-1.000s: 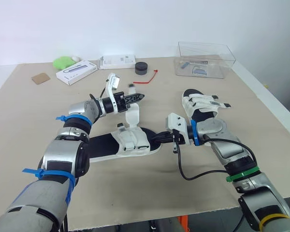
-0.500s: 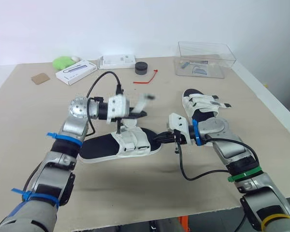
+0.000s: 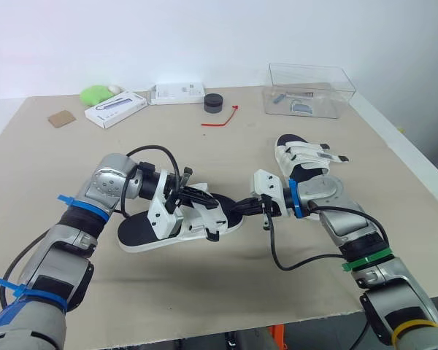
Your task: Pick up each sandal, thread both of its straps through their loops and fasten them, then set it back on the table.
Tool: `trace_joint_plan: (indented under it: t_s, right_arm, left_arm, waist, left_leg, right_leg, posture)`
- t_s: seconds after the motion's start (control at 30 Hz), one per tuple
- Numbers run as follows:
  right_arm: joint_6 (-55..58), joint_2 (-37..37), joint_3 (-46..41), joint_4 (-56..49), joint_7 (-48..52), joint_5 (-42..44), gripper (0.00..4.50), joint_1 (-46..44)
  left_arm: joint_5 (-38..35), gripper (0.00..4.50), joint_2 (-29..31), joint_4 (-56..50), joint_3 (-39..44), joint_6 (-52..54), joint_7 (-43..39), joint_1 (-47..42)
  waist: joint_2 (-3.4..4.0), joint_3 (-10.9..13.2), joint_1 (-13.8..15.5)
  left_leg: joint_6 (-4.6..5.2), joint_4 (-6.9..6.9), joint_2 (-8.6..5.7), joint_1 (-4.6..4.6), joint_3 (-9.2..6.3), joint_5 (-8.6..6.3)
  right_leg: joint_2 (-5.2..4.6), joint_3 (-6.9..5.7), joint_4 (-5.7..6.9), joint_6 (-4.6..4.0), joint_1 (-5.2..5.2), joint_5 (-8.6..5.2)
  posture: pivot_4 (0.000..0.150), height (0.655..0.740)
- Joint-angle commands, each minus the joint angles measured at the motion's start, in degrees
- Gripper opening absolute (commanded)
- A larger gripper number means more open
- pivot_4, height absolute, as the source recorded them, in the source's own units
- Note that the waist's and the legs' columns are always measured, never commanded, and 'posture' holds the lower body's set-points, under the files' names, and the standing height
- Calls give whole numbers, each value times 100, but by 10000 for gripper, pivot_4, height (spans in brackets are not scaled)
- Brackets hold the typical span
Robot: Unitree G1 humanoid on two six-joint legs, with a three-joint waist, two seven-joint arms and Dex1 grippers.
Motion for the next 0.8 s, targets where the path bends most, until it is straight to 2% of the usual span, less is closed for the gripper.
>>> trace_joint_plan:
  t_s: [0.03, 0.07, 0.2, 0.27, 0.4, 0.53, 0.57, 0.63, 0.67, 0.7, 0.73, 0.8]
  right_arm:
    - [-3, -40, 4, -11, 41, -55, 0, -3]
    - [-4, -50, 3, -16, 48, -56, 0, 5]
    - [-6, -75, -7, 5, 71, -58, 0, -4]
    - [-3, -72, -7, 13, 76, -58, 0, -8]
    - [-10, -57, 4, 30, 92, -54, 0, -16]
    - [-35, -19, 26, 73, 113, -50, 0, -29]
    - [-43, -8, 30, 87, 118, -49, 0, -37]
    - [-47, 1, 36, 86, 124, -48, 0, -36]
    - [-60, 16, 38, 118, 124, -52, 0, -53]
    - [-64, 34, 31, 145, 121, -47, 0, -65]
    - [-69, 44, 25, 163, 120, -43, 0, -70]
    - [-77, 58, 19, 182, 119, -44, 0, -75]
  left_arm:
    - [-389, 13362, 124, -444, -42, 875, -41, -68]
    - [-524, 17840, 174, -602, -64, 1138, -123, -43]
    - [-866, 17840, 385, -1162, -56, 1768, -350, 67]
    - [-1129, 17840, 570, -1505, -32, 2458, -580, 164]
    - [-1946, 17840, 1065, -2316, 243, 4610, -912, 369]
    - [-2879, 17840, 1702, -3057, 611, 7302, -912, 631]
    - [-3307, 17840, 1891, -3234, 716, 8229, -896, 670]
    - [-3842, 17840, 2019, -3482, 981, 9258, -782, 744]
    - [-4848, 17840, 2147, -3515, 1291, 10589, -558, 716]
    - [-5606, 17840, 2334, -3778, 1531, 11469, -429, 965]
    - [-6154, 17840, 2548, -4166, 1706, 12065, -407, 1331]
    - [-6579, 17840, 2921, -5041, 1915, 12490, -463, 2181]
  waist:
    - [0, 0, 1]
    - [0, 0, 0]
    - [0, 0, -3]
    - [0, 0, -2]
    - [0, 0, -9]
    - [1, 0, -9]
    - [0, 0, -10]
    - [1, 1, -11]
    - [0, 0, -12]
    - [0, 1, -15]
    - [0, 1, -42]
    - [6, -1, -95]
  left_leg:
    - [1, 0, 0, 0, -2, 0]
    - [1, 0, 1, 0, -2, 1]
    - [1, 1, 4, 0, -2, 1]
    - [1, 1, 5, 0, -4, 1]
    - [1, 2, 7, 0, -6, 1]
    - [2, 3, 15, 0, -12, 0]
    - [2, 2, 15, 1, -13, 0]
    - [2, 2, 19, 1, -15, 0]
    - [2, 2, 20, 2, -16, 0]
    - [2, 3, 21, 2, -17, 0]
    - [2, 5, 25, 1, -18, 0]
    - [14, -2, 34, 6, -21, -8]
  right_leg:
    - [0, -3, 0, 1, 0, -1]
    - [1, -3, 1, 1, 0, -1]
    - [5, -3, 2, 12, 0, -11]
    - [5, -4, 2, 10, 0, -11]
    - [7, -5, 4, 12, -1, -13]
    - [17, -7, 6, 10, -3, -17]
    - [18, -8, 6, 9, -3, -18]
    - [22, -13, 7, 8, -3, -20]
    - [22, -14, 8, 7, -3, -20]
    - [24, -17, 8, 5, -3, -21]
    - [25, -19, 10, 5, -5, -22]
    - [32, -2, 10, -1, -12, -27]
  posture:
    - [1500, 7400]
    - [1500, 7400]
    - [1500, 7400]
    - [1500, 7400]
    - [1500, 7400]
    - [1500, 7400]
    - [1500, 7400]
    - [1500, 7400]
    - [1500, 7400]
    - [1500, 7400]
    - [1500, 7400]
    - [1500, 7400]
